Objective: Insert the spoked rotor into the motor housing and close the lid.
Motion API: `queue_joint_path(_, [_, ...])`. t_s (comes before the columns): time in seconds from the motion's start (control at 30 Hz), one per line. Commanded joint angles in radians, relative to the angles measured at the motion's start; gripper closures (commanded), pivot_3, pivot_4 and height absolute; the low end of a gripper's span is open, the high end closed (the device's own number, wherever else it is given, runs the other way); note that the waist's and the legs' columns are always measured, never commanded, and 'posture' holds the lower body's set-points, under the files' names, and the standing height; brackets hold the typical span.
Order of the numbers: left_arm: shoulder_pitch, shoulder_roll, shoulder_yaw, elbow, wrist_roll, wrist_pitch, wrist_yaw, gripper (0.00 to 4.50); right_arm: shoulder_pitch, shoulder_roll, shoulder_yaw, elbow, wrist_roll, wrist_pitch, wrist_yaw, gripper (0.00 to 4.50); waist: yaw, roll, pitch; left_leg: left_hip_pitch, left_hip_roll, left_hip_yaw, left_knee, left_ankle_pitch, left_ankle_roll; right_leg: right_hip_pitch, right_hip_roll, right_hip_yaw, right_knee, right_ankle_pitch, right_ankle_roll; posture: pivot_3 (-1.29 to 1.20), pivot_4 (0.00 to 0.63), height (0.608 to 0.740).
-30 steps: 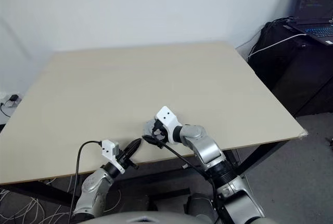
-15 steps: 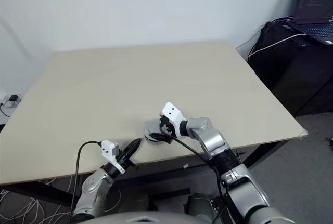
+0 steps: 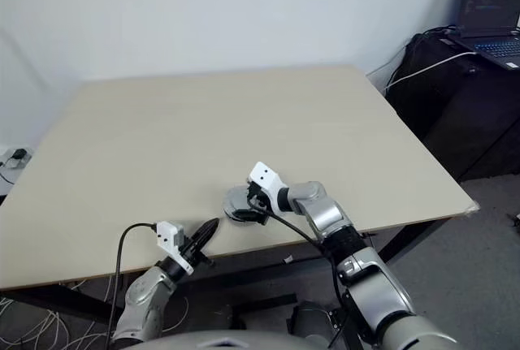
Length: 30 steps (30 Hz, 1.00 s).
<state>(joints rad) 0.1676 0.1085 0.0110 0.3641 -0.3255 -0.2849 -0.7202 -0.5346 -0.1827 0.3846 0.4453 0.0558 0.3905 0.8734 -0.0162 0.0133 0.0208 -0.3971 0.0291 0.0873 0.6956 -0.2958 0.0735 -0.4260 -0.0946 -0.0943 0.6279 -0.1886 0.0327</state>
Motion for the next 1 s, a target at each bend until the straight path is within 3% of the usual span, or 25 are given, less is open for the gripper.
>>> queue_joint_path(0.03, [0.005,0.000,-0.001,-0.043,-0.004,0.011,0.004,4.50,-0.031,0.008,-0.004,0.000,-0.006,-0.024,0.015,0.02,0.000,0.000,0.000,0.000,0.000,0.000,0.000,0.000,0.000,0.000,0.000,0.000,0.000,0.000,0.000,0.00,0.000,0.740])
queue_joint_path(0.2, [0.010,-0.002,-0.003,-0.058,-0.002,0.022,0.008,4.50,-0.033,0.009,-0.008,0.007,-0.011,-0.023,0.023,1.18,-0.001,0.000,0.000,0.000,0.000,0.000,0.000,0.000,0.000,0.000,0.000,0.000,0.000,0.000,0.000,0.00,0.000,0.740])
queue_joint_path(1.0, [0.021,0.002,-0.014,-0.116,-0.002,0.070,0.022,4.50,0.025,0.063,-0.078,-0.018,-0.002,0.006,-0.137,1.20,-0.002,0.000,0.000,0.000,0.000,0.000,0.000,0.000,0.000,0.000,0.000,0.000,0.000,0.000,0.000,0.00,0.000,0.740])
